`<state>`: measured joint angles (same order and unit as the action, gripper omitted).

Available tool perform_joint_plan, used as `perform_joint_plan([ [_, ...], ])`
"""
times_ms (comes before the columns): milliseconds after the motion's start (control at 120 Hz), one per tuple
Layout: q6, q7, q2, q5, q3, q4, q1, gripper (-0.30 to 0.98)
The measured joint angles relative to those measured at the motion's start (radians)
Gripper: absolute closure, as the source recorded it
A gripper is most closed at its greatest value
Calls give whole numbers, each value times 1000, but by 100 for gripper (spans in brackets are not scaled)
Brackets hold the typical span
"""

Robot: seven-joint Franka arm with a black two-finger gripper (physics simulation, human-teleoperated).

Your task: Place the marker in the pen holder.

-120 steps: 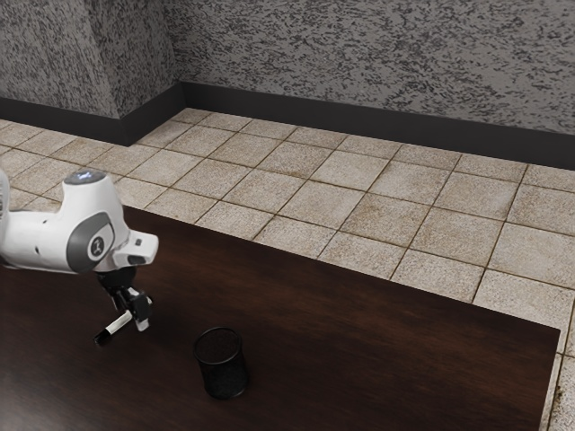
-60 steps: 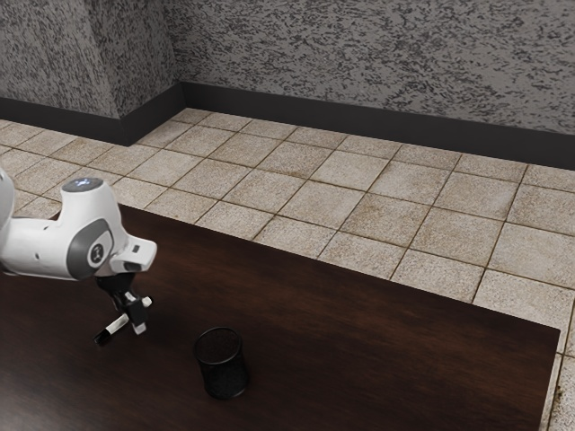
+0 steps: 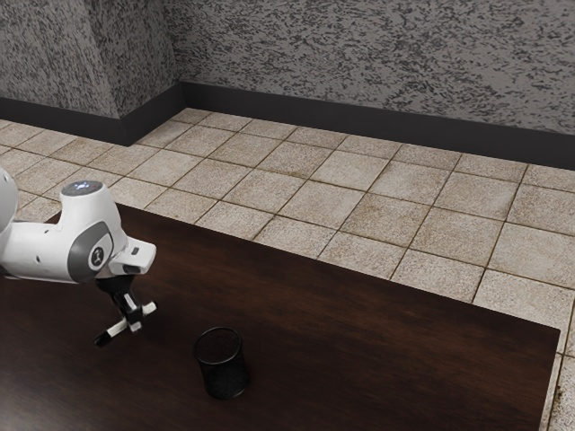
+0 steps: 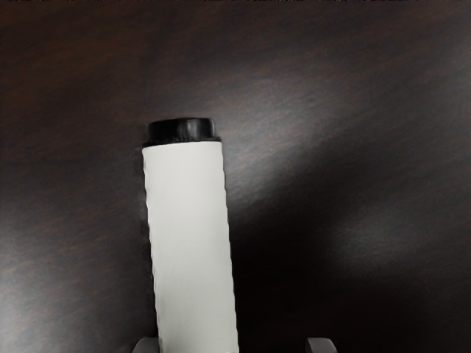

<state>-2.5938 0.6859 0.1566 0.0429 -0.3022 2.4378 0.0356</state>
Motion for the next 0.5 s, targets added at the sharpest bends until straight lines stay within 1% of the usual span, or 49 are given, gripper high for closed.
perform_joint_plan([
  [67,-1,2,1,0,0,0,0,61],
  [150,-3,3,2,-1,0,0,0,68],
  [317,-9,-4,-10,-9,-1,0,2,75],
  [500,-13,-16,-105,-15,1,-20,21,78],
])
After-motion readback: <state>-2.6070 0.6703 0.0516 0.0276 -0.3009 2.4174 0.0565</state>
